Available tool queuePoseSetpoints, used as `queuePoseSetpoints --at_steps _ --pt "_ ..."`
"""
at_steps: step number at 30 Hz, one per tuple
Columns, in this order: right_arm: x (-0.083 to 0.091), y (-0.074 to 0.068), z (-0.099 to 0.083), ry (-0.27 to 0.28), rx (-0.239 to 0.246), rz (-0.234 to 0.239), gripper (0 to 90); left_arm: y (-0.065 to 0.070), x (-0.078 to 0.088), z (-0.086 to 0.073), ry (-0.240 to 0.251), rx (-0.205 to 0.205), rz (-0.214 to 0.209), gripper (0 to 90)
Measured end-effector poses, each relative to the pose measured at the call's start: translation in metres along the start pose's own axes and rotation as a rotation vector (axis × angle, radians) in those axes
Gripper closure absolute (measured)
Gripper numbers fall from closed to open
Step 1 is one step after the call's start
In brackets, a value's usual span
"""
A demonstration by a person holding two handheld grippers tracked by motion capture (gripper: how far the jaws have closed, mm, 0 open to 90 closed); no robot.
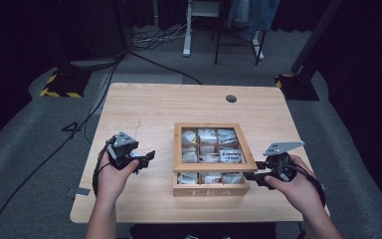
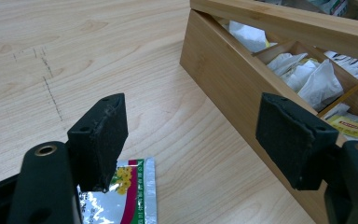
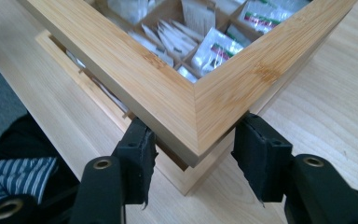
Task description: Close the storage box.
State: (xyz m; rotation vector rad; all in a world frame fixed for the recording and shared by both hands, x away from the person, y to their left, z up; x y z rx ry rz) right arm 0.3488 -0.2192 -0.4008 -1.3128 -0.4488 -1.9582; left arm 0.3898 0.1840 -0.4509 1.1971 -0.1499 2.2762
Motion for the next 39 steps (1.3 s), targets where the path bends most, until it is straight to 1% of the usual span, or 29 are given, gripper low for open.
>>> queuePoseSetpoints --at_steps 3,4,5,6,8,9,10,12,14,17,19,21,23,28,30,31,33,36,37,38,39 --pt "-0.003 0.0 -0.001 -0.022 0.009 0.01 48.0 -0.001 -0.002 -0.001 -0.005 0.004 0.0 26.0" --pt "-0.005 -0.001 -0.002 -0.043 0.019 0.008 47.7 -0.002 -0.003 -0.001 -0.007 0.005 -0.001 26.0" --pt "-0.005 -0.001 -0.002 -0.043 0.019 0.008 47.7 -0.002 -0.003 -0.001 -0.007 0.005 -0.001 26.0" --pt "-0.009 -0.002 -0.003 -0.077 0.036 -0.008 47.2 -0.003 -0.005 -0.002 -0.014 0.007 -0.001 25.9" --pt "-0.011 -0.002 -0.003 -0.088 0.039 -0.01 47.0 -0.003 -0.006 -0.002 -0.018 0.005 -0.002 26.0" --pt "-0.015 -0.003 -0.004 -0.119 0.048 -0.01 46.2 -0.003 -0.006 -0.002 -0.023 0.003 -0.001 25.9" --pt "-0.015 -0.003 -0.004 -0.119 0.048 -0.01 46.2 -0.003 -0.006 -0.002 -0.023 0.003 -0.001 25.9" --pt "-0.019 -0.003 -0.005 -0.148 0.056 -0.006 45.8 -0.003 -0.007 -0.002 -0.023 0.004 -0.001 25.8" --pt "-0.021 -0.003 -0.006 -0.153 0.059 -0.012 45.7 -0.002 -0.007 -0.002 -0.025 0.005 -0.002 25.8" --pt "-0.024 -0.004 -0.006 -0.18 0.067 -0.012 45.4 -0.002 -0.008 -0.002 -0.027 0.004 -0.004 25.7" --pt "-0.028 -0.003 -0.007 -0.201 0.075 -0.006 45.0 -0.002 -0.009 -0.002 -0.035 -0.005 -0.007 25.7" --pt "-0.029 -0.003 -0.008 -0.206 0.076 -0.006 44.9 -0.002 -0.009 -0.002 -0.036 -0.008 -0.004 25.6" --pt "-0.031 -0.003 -0.008 -0.218 0.079 -0.003 44.7 -0.001 -0.01 -0.003 -0.037 -0.002 -0.006 25.5" --pt "-0.032 -0.003 -0.01 -0.238 0.081 -0.002 42.7 0.0 -0.012 -0.003 -0.044 -0.009 -0.011 25.4" --pt "-0.034 -0.003 -0.01 -0.245 0.089 -0.01 42.1 0.001 -0.012 -0.003 -0.046 -0.011 -0.012 25.4" --pt "-0.035 -0.003 -0.01 -0.245 0.099 -0.016 41.3 0.001 -0.012 -0.003 -0.046 -0.012 -0.012 25.4" --pt "-0.035 -0.004 -0.01 -0.247 0.101 -0.02 41.2 0.001 -0.012 -0.003 -0.047 -0.013 -0.012 25.3" --pt "-0.037 -0.004 -0.01 -0.246 0.11 -0.036 34.2 0.001 -0.012 -0.003 -0.049 -0.016 -0.012 25.2" --pt "-0.036 -0.004 -0.01 -0.234 0.122 -0.044 33.4 0.001 -0.012 -0.003 -0.05 -0.017 -0.011 25.2" --pt "-0.036 -0.004 -0.01 -0.234 0.122 -0.044 33.4 0.001 -0.012 -0.004 -0.05 -0.015 -0.011 25.2" --pt "-0.034 -0.004 -0.01 -0.229 0.132 -0.045 33.2 0.0 -0.011 -0.005 -0.05 -0.014 -0.009 25.2"
Point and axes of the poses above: each handheld gripper's, and its own axes: x roughly backward along the jaws, z roughly out of its top, y roughly to its right, the point moved 4 cm from there along -x, roughly forward along the jaws, and after that the axes turned 15 degrees about -y, right-handed, at the moved point
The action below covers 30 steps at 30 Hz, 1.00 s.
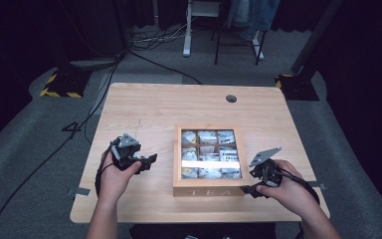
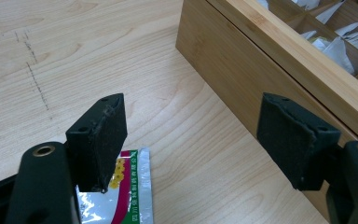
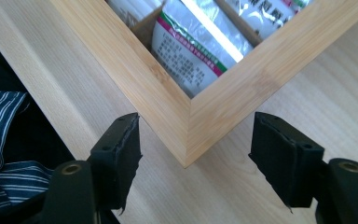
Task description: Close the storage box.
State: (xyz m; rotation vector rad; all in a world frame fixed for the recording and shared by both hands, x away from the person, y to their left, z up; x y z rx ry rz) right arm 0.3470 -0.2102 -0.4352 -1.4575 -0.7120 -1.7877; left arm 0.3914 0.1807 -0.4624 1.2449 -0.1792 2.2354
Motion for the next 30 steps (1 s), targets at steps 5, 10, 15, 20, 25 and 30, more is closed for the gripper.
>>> queuePoseSetpoints --at_steps 5,10,15,20,25,30 --pt "0.01 0.005 0.003 0.077 0.008 -0.002 30.4 -0.002 0.002 -0.005 0.002 0.02 0.003 25.1" --pt "0.018 0.02 0.007 0.18 -0.043 -0.012 28.6 -0.005 0.005 -0.011 -0.005 0.029 0.011 23.4" --pt "0.024 0.034 0.009 0.274 -0.081 -0.046 29.7 -0.009 0.009 -0.016 -0.003 0.034 0.027 23.4" --pt "0.025 0.05 0.009 0.302 -0.125 -0.06 29.4 -0.016 0.013 -0.024 -0.009 0.049 0.054 23.4" --pt "0.019 0.067 0.009 0.319 -0.155 -0.09 27.2 -0.029 0.017 -0.035 -0.02 0.07 0.095 23.6" --pt "0.01 0.089 0.006 0.348 -0.211 -0.127 24.0 -0.043 0.022 -0.046 -0.03 0.129 0.124 23.6"
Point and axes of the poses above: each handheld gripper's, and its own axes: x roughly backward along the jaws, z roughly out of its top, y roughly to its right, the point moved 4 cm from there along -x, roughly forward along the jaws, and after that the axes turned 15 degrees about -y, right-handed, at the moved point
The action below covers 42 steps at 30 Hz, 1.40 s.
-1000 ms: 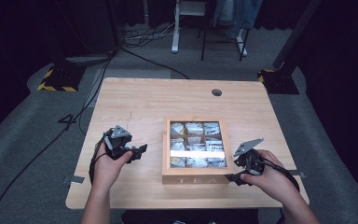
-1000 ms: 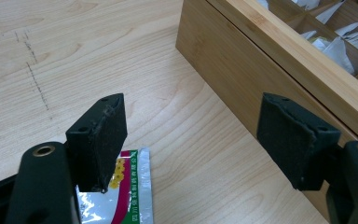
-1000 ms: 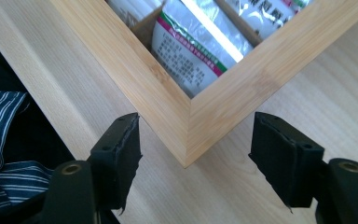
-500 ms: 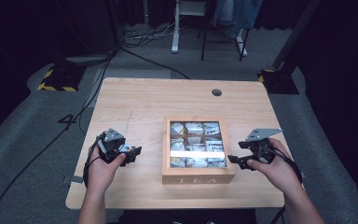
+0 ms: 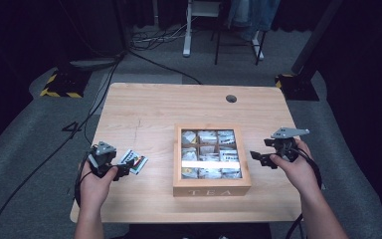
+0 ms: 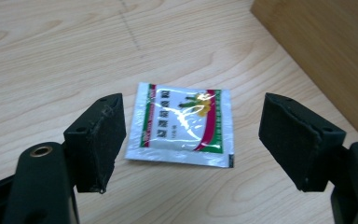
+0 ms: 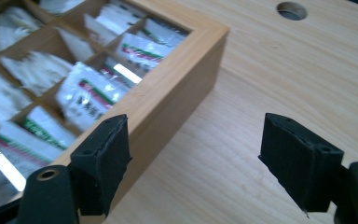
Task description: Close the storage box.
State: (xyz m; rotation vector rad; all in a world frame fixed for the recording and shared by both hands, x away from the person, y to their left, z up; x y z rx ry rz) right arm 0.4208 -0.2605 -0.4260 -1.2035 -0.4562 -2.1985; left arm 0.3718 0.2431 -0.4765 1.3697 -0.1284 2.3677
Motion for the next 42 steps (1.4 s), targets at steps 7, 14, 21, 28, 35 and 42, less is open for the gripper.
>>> queuePoseSetpoints --at_steps 7,14,21,28,35,42 --pt "-0.01 0.02 -0.006 0.021 -0.063 -0.034 23.9 -0.014 -0.003 -0.006 -0.008 0.049 0.022 23.7" --pt "-0.024 0.042 -0.018 -0.003 -0.124 -0.073 23.8 -0.03 -0.009 -0.013 -0.012 0.1 0.054 23.8" --pt "-0.038 0.058 -0.03 -0.022 -0.142 -0.104 24.5 -0.045 -0.017 -0.021 -0.027 0.143 0.085 23.8" --pt "-0.052 0.068 -0.041 -0.038 -0.157 -0.127 24.4 -0.056 -0.023 -0.026 -0.035 0.194 0.101 23.7" --pt "-0.069 0.075 -0.051 -0.05 -0.174 -0.152 24.3 -0.061 -0.028 -0.028 -0.034 0.21 0.109 23.6" --pt "-0.078 0.082 -0.057 -0.029 -0.199 -0.162 24.1 -0.064 -0.032 -0.03 -0.029 0.204 0.14 23.5"
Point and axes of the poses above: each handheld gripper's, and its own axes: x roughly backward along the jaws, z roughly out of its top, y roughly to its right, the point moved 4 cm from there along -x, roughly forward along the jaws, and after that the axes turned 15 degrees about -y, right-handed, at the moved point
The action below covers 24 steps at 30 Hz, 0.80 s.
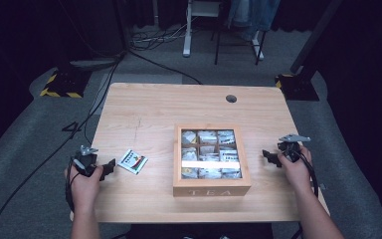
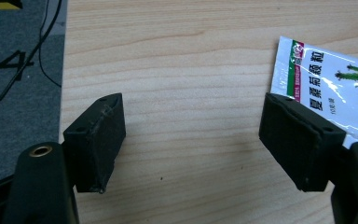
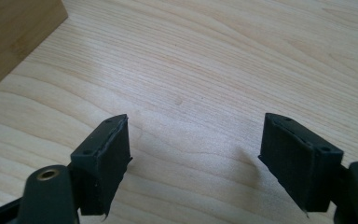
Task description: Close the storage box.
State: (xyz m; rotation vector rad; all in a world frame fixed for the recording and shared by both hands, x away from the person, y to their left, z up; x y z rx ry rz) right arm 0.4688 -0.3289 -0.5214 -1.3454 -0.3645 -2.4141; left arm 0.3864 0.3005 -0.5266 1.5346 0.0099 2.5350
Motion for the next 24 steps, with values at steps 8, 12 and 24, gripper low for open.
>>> queuePoseSetpoints --at_steps 8,12,24 --pt "-0.008 0.001 -0.001 0.028 -0.013 -0.014 21.0 -0.001 -0.003 0.0 0.016 -0.01 0.002 22.7" --pt "-0.009 0.001 0.0 0.035 -0.014 -0.014 19.5 0.0 -0.005 0.0 0.018 -0.019 0.004 21.8" --pt "-0.011 0.004 0.0 0.025 -0.055 0.02 17.1 0.005 -0.009 0.002 0.01 -0.081 0.038 17.4"
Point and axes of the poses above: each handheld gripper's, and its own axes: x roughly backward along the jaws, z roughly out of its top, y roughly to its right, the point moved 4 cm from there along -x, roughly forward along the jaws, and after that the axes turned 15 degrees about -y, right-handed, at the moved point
